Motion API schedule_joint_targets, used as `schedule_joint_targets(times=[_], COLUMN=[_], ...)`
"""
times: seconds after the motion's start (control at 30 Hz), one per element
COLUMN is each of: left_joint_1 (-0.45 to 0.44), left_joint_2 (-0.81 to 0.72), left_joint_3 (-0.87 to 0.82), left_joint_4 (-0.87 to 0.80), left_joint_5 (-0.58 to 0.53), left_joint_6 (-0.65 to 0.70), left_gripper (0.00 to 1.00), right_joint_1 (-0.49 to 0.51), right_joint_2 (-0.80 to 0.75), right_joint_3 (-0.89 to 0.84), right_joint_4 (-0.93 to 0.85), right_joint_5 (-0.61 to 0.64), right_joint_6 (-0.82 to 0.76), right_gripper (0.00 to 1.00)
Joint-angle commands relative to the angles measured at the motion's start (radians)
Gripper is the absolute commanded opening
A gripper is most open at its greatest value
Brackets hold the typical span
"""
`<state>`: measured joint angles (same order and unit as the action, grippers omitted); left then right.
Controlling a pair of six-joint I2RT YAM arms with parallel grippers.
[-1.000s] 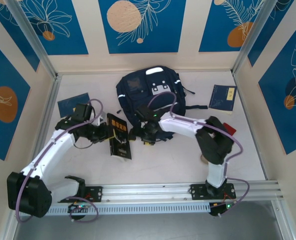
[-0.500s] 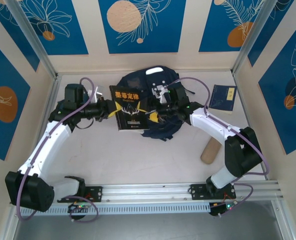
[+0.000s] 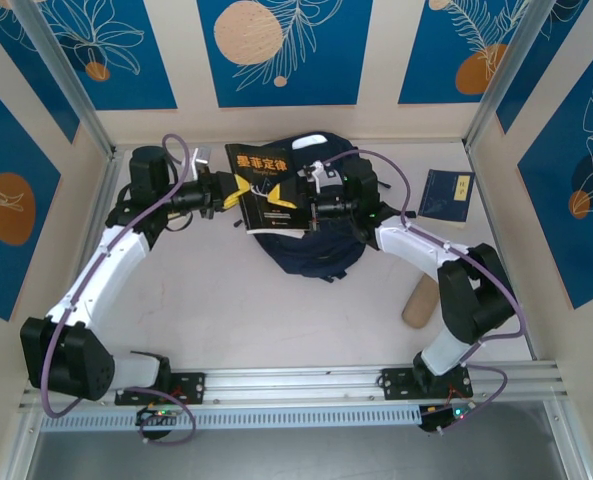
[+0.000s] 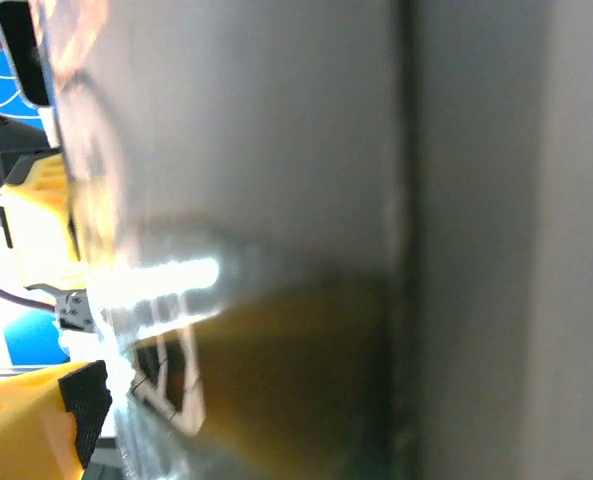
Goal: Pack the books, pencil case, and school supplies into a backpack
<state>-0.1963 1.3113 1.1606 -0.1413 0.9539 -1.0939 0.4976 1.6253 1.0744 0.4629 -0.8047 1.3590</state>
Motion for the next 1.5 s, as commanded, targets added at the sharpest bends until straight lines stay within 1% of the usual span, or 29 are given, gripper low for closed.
schedule_joint_targets(times=[0.0, 0.03, 0.13, 0.2, 0.27, 0.3, 0.37, 0.4, 0.47, 0.53, 0.57, 0.63, 0.77, 0.83, 0.9, 1.0, 1.03, 1.17, 1.27, 1.37, 1.47], left_joint_1=[0.021, 0.024, 0.029, 0.032, 0.035, 0.035, 0.035, 0.036, 0.036, 0.036, 0.035, 0.036, 0.036, 0.035, 0.034, 0.032, 0.031, 0.030, 0.031, 0.031, 0.030], left_joint_2=[0.006, 0.007, 0.008, 0.012, 0.015, 0.015, 0.015, 0.015, 0.017, 0.022, 0.024, 0.027, 0.021, 0.015, 0.008, -0.005, -0.006, 0.012, 0.042, 0.071, 0.089], left_joint_3=[0.050, 0.055, 0.068, 0.073, 0.074, 0.073, 0.075, 0.075, 0.065, 0.049, 0.037, 0.007, -0.041, -0.054, -0.080, -0.136, -0.145, -0.136, -0.134, -0.119, -0.098], left_joint_4=[0.023, -0.008, -0.103, -0.167, -0.218, -0.244, -0.320, -0.348, -0.401, -0.449, -0.460, -0.462, -0.432, -0.412, -0.342, -0.160, -0.118, -0.062, 0.021, 0.075, 0.095], left_joint_5=[0.029, 0.022, 0.005, -0.010, -0.027, -0.037, -0.079, -0.097, -0.142, -0.188, -0.204, -0.218, -0.209, -0.198, -0.146, -0.067, -0.057, -0.054, -0.038, -0.040, -0.061], left_joint_6=[0.040, 0.069, 0.148, 0.197, 0.238, 0.262, 0.316, 0.335, 0.373, 0.405, 0.416, 0.420, 0.402, 0.381, 0.324, 0.190, 0.158, 0.113, 0.053, 0.024, 0.018], left_gripper=[0.07, 0.07, 0.08, 0.09, 0.12, 0.15, 0.28, 0.35, 0.56, 0.73, 0.79, 0.88, 0.96, 0.99, 0.99, 1.00, 1.00, 1.00, 1.00, 0.94, 0.79], right_joint_1=[-0.015, -0.022, -0.042, -0.051, -0.050, -0.048, -0.042, -0.041, -0.042, -0.044, -0.045, -0.045, -0.048, -0.048, -0.049, -0.044, -0.043, -0.042, -0.043, -0.050, -0.066], right_joint_2=[-0.028, -0.043, -0.085, -0.110, -0.128, -0.135, -0.148, -0.154, -0.171, -0.183, -0.190, -0.200, -0.211, -0.208, -0.204, -0.190, -0.180, -0.163, -0.157, -0.155, -0.165], right_joint_3=[-0.033, -0.043, -0.065, -0.064, -0.051, -0.047, -0.041, -0.041, -0.043, -0.048, -0.048, -0.047, -0.054, -0.059, -0.063, -0.065, -0.058, -0.061, -0.065, -0.068, -0.069], right_joint_4=[0.116, 0.106, 0.061, -0.003, -0.064, -0.077, -0.101, -0.113, -0.125, -0.110, -0.111, -0.120, -0.129, -0.127, -0.115, -0.076, -0.076, -0.049, -0.058, -0.077, -0.132], right_joint_5=[-0.049, -0.045, -0.035, -0.020, -0.001, 0.005, 0.026, 0.039, 0.067, 0.081, 0.090, 0.102, 0.110, 0.110, 0.100, 0.066, 0.045, -0.007, -0.049, -0.094, -0.126], right_joint_6=[0.098, 0.092, 0.066, 0.040, 0.026, 0.024, 0.017, 0.008, -0.001, -0.003, -0.004, -0.017, -0.024, -0.022, -0.010, 0.021, 0.027, 0.058, 0.054, 0.034, -0.016], right_gripper=[0.96, 0.93, 0.78, 0.65, 0.48, 0.41, 0.29, 0.26, 0.18, 0.15, 0.14, 0.13, 0.13, 0.13, 0.13, 0.13, 0.13, 0.13, 0.13, 0.13, 0.14])
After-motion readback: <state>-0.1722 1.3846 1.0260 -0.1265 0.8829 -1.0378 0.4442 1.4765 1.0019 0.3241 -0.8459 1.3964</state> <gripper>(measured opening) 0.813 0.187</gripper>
